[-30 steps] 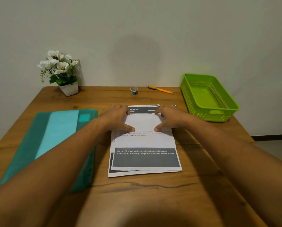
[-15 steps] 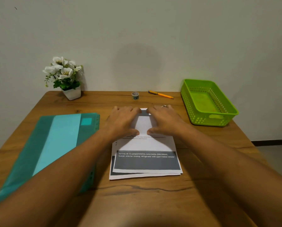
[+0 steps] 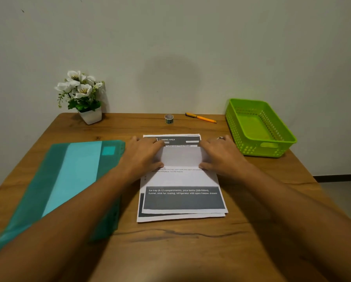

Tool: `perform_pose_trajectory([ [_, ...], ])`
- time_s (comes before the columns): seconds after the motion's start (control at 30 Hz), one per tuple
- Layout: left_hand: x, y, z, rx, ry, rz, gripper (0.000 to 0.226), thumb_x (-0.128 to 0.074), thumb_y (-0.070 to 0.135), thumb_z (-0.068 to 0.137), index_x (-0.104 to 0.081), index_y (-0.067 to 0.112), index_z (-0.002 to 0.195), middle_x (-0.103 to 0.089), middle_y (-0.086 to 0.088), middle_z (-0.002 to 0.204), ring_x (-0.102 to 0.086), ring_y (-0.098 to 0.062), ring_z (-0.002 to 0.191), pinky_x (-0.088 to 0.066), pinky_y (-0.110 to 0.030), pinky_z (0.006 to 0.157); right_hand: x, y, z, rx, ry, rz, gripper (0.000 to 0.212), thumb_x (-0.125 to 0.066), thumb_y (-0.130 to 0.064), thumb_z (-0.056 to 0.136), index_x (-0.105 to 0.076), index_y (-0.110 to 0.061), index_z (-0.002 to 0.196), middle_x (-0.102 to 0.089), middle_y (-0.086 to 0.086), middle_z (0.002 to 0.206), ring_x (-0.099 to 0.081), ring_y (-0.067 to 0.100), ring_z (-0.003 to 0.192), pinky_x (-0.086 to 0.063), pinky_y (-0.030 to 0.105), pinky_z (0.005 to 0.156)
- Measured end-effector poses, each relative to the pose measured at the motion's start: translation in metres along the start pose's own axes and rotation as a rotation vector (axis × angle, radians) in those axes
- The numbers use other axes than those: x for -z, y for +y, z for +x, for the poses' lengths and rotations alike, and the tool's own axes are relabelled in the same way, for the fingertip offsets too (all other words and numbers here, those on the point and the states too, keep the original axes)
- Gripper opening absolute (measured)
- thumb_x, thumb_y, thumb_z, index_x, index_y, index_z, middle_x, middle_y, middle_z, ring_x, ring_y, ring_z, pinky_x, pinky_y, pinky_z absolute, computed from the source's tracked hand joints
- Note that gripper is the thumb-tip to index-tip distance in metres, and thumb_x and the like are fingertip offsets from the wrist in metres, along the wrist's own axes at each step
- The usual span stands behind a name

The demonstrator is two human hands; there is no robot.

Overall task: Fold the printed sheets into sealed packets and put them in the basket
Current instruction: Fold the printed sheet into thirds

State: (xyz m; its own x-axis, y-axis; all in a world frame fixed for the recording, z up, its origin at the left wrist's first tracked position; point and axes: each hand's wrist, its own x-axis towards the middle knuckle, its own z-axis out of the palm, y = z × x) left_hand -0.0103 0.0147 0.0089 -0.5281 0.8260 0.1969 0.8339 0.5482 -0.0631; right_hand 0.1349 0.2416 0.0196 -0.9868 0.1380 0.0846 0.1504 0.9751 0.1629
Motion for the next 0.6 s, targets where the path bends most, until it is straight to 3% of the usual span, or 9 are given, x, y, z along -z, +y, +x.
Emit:
perform_pose_trajectory([
  [0.13,0.001,-0.001,-0.004,-0.043,0.035,0.043,0.044,-0.079,0.044,0.081,-0.063,0.025,0.117,-0.07,0.004,0.105,-0.064,-0.024,0.098,-0.042,-0.043,0.085,0.003,0.001,-0.006,0.008,0.008,-0.007,0.048,-0.069,-0.052,0.089,-0.057,-0.025,0.126,-0.068,0.001,0.121,-0.062,0.026,0.111,-0.04,0.046,0.099],
  [0.27,0.01,0.001,-0.003,-0.058,0.161,-0.008,0.018,-0.073,0.027,0.09,-0.07,0.022,0.108,-0.072,0.002,0.097,-0.064,-0.023,0.086,-0.043,-0.037,0.076,0.009,0.0,-0.003,0.015,0.072,0.0,0.027,-0.063,-0.039,0.095,-0.063,-0.025,0.118,-0.068,0.001,0.111,-0.063,0.027,0.106,-0.04,0.045,0.094],
  [0.4,0.013,0.001,0.003,-0.063,0.215,-0.043,0.012,-0.065,0.023,0.095,-0.074,0.019,0.103,-0.071,0.0,0.092,-0.064,-0.024,0.078,-0.045,-0.032,0.06,0.014,-0.006,0.003,0.027,0.13,-0.009,0.022,-0.058,-0.03,0.101,-0.066,-0.027,0.121,-0.067,0.0,0.112,-0.061,0.024,0.106,-0.039,0.043,0.093],
  [0.5,0.007,0.003,-0.001,-0.092,0.218,-0.09,0.014,-0.068,0.02,0.093,-0.075,0.019,0.106,-0.075,0.0,0.095,-0.068,-0.023,0.079,-0.055,-0.037,0.064,0.006,-0.012,0.001,0.035,0.139,-0.004,0.024,-0.059,-0.026,0.1,-0.068,-0.026,0.122,-0.067,0.003,0.111,-0.06,0.026,0.107,-0.037,0.042,0.089],
  [0.6,-0.005,0.006,-0.011,-0.126,0.186,-0.137,0.023,-0.071,0.021,0.09,-0.076,0.017,0.112,-0.076,-0.002,0.106,-0.071,-0.025,0.092,-0.059,-0.04,0.073,-0.012,-0.015,-0.006,0.046,0.083,0.05,0.037,-0.053,-0.026,0.101,-0.061,-0.026,0.137,-0.065,0.005,0.127,-0.057,0.027,0.117,-0.039,0.043,0.095],
])
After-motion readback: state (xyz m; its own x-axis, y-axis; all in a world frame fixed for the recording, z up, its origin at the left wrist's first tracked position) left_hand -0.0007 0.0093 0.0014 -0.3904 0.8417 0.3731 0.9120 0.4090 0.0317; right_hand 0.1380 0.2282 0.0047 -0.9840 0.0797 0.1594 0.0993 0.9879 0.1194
